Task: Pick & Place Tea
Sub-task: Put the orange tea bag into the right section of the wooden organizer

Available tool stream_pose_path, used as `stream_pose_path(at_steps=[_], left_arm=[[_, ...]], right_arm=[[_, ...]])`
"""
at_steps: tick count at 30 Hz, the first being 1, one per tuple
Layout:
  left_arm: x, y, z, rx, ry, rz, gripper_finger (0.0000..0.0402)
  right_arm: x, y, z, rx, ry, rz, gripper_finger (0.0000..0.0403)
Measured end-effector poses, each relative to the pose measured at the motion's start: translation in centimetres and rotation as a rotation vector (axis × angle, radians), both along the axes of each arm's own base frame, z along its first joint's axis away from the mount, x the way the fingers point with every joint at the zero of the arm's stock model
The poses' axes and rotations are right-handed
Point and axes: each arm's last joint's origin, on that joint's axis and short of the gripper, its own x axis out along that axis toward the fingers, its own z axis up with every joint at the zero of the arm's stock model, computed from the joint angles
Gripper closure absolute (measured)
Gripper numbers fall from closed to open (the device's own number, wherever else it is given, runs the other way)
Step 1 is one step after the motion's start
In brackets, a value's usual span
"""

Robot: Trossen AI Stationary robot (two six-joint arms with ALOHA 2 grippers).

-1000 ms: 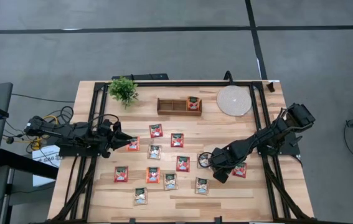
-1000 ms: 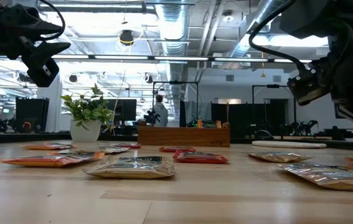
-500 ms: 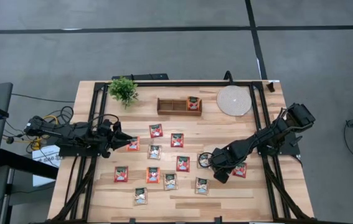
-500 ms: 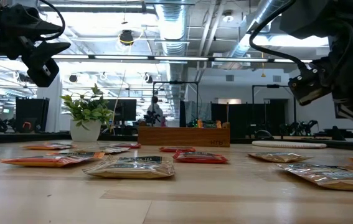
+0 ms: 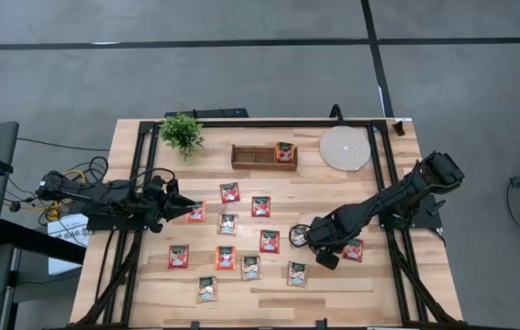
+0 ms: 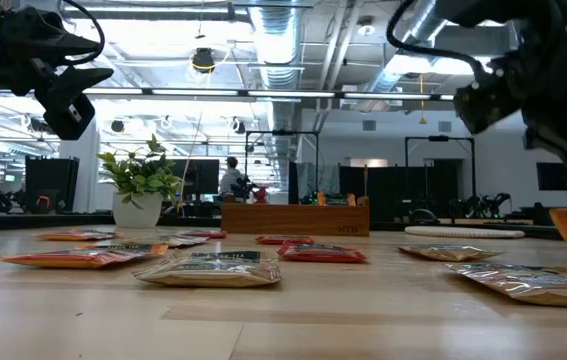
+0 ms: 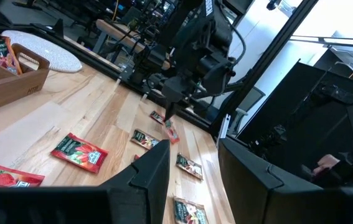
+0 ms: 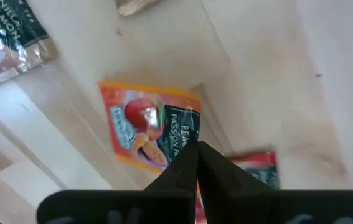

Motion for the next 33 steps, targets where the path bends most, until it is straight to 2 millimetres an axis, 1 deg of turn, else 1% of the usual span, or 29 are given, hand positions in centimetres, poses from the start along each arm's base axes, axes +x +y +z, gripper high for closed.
stream_pose_path(at_steps=[8, 12, 15, 20, 26, 30, 31, 33], left_arm=[[0.0, 0.0, 0.0, 0.000, 0.000, 0.000, 0.0273], [0.0, 0.0, 0.0, 0.000, 0.000, 0.000, 0.0273], [0.0, 0.0, 0.0, 0.000, 0.000, 0.000, 0.0273], [0.0, 0.0, 0.0, 0.000, 0.000, 0.000, 0.0273], [0.0, 0.0, 0.0, 0.000, 0.000, 0.000, 0.0273], [0.0, 0.0, 0.0, 0.000, 0.000, 0.000, 0.0273], [0.0, 0.0, 0.0, 0.000, 0.000, 0.000, 0.0273], [0.0, 0.0, 0.0, 0.000, 0.000, 0.000, 0.0273]], right_arm=[[1.3, -0.8, 3.3, -0.012, 0.002, 0.064, 0.0403], [2.2, -1.9, 5.4, -0.058, -0.024, 0.095, 0.0403], [3.0, -3.1, 7.1, -0.108, -0.065, 0.121, 0.0403], [4.4, -6.3, 9.5, -0.205, -0.136, 0.167, 0.0403], [5.7, -11.4, 11.8, -0.362, -0.194, 0.203, 0.0403], [6.3, -15.0, 12.8, -0.430, -0.217, 0.220, 0.0403], [6.7, -15.8, 12.9, -0.442, -0.234, 0.224, 0.0403], [6.7, -17.4, 12.9, -0.453, -0.225, 0.226, 0.0403]])
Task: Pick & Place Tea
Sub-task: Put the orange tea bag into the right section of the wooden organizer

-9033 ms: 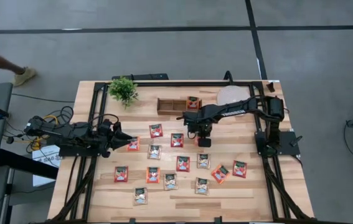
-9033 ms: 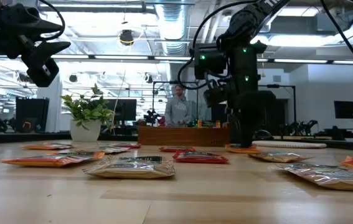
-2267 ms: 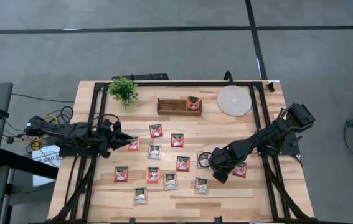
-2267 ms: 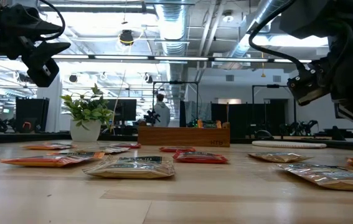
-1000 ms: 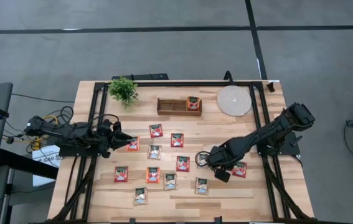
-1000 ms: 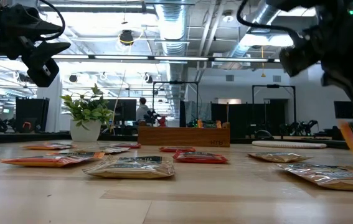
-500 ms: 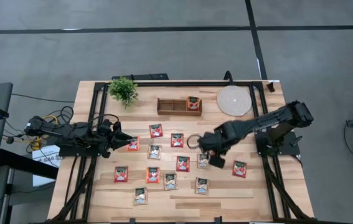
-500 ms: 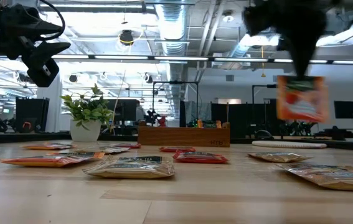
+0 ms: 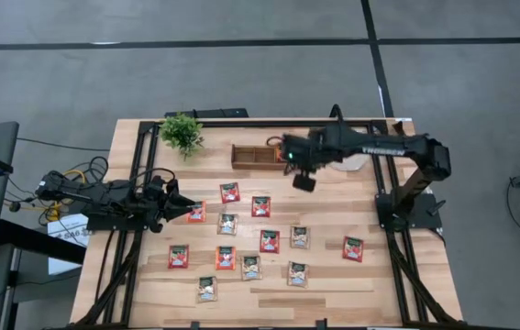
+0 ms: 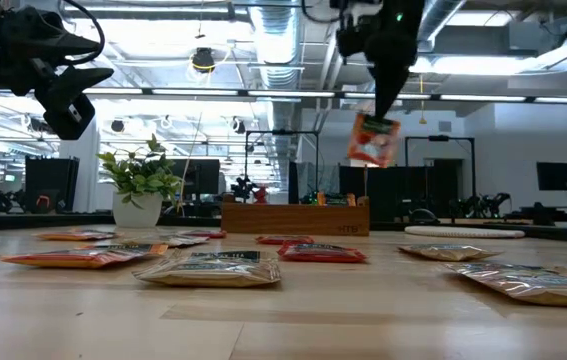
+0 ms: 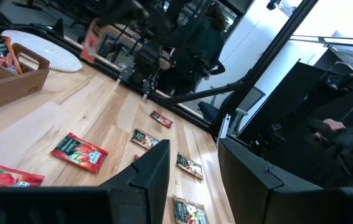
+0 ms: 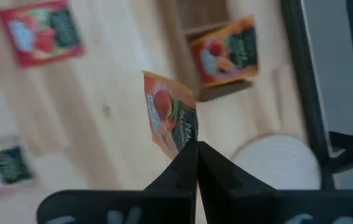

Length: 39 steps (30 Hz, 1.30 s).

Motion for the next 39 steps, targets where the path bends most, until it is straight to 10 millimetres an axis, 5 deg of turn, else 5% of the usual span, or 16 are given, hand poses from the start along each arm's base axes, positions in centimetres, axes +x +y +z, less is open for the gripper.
stream_pose_path(at_steps=[8, 22, 39], left_arm=[[0.0, 0.0, 0.0, 0.004, 0.001, 0.001, 0.0273], [0.0, 0.1, 0.0, -0.002, 0.001, 0.021, 0.0273], [0.0, 0.1, 0.0, 0.002, 0.002, 0.023, 0.0273]], right_arm=[[2.3, -4.3, -1.1, -0.061, 0.026, 0.052, 0.0403], [8.6, -7.3, -3.9, -0.161, 0.218, 0.235, 0.0403], [7.3, -9.9, -3.7, -0.086, 0.222, 0.200, 0.0403]])
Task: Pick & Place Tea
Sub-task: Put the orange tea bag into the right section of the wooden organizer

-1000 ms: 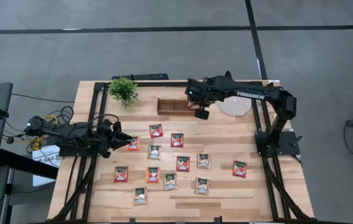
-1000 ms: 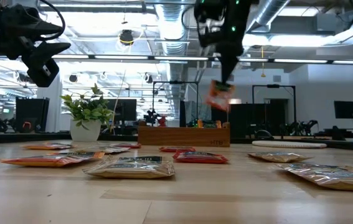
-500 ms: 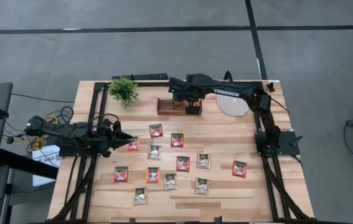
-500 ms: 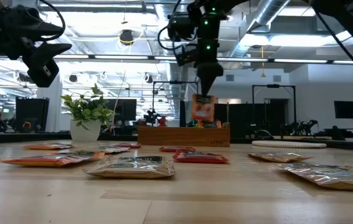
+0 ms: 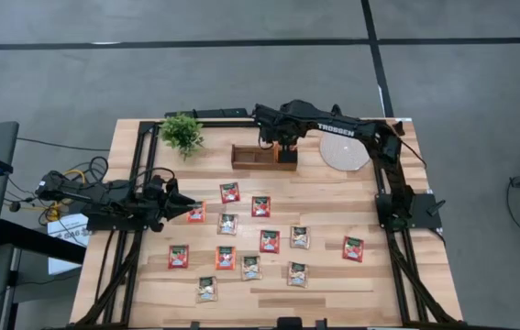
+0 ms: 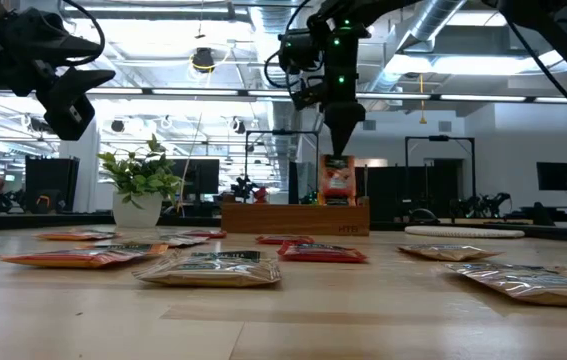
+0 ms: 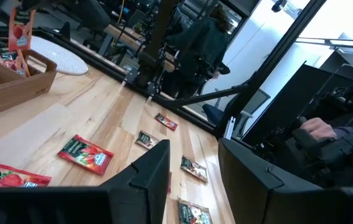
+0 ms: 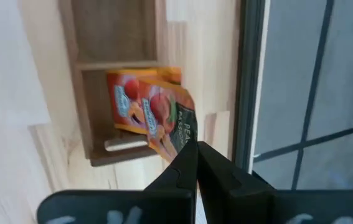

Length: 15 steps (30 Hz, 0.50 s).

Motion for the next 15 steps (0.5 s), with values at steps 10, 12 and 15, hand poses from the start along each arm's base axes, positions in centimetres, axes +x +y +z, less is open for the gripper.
stream_pose_path(at_steps=[10, 12, 15], left_arm=[[0.00, 0.00, -0.01, 0.000, 0.000, 0.000, 0.0273], [0.00, 0.00, -0.01, 0.000, 0.000, 0.000, 0.0273], [0.00, 0.00, -0.01, 0.000, 0.000, 0.000, 0.0273]], right_arm=[[-0.07, -0.20, -0.08, 0.058, -0.024, 0.001, 0.0403], [-0.06, -0.17, -0.09, 0.067, -0.028, 0.002, 0.0403], [-0.06, -0.16, -0.09, 0.069, -0.028, 0.003, 0.0403]])
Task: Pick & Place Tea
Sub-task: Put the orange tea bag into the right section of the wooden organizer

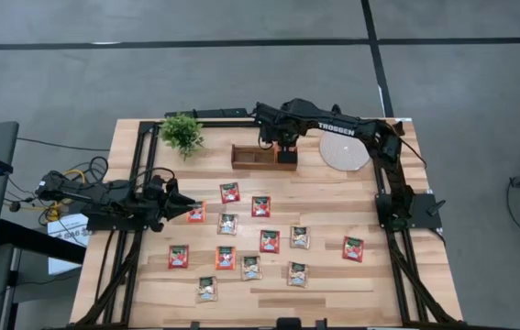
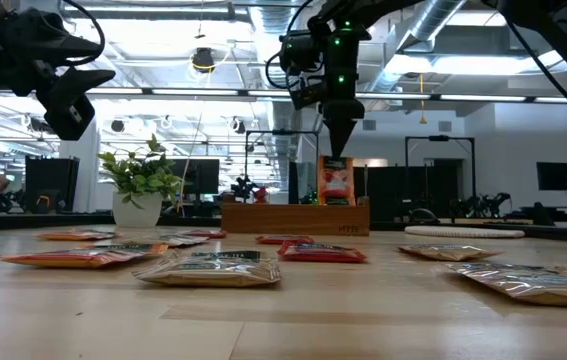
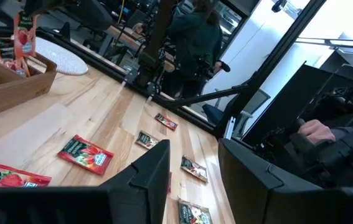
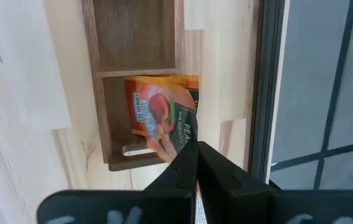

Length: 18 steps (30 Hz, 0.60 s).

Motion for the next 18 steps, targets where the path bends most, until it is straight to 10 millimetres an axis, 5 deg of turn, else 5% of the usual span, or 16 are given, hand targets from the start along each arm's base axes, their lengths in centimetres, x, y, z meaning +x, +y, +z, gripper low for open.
stream_pose_path(at_steps=[8, 18], left_arm=[[0.0, 0.0, 0.0, 0.000, 0.000, 0.000, 0.0273], [0.0, 0.0, 0.0, 0.000, 0.000, 0.000, 0.0273]], right_arm=[[-0.4, 0.3, -2.1, 0.026, 0.063, -0.006, 0.0403], [-0.1, 0.7, -2.4, 0.016, 0.053, 0.012, 0.0403]])
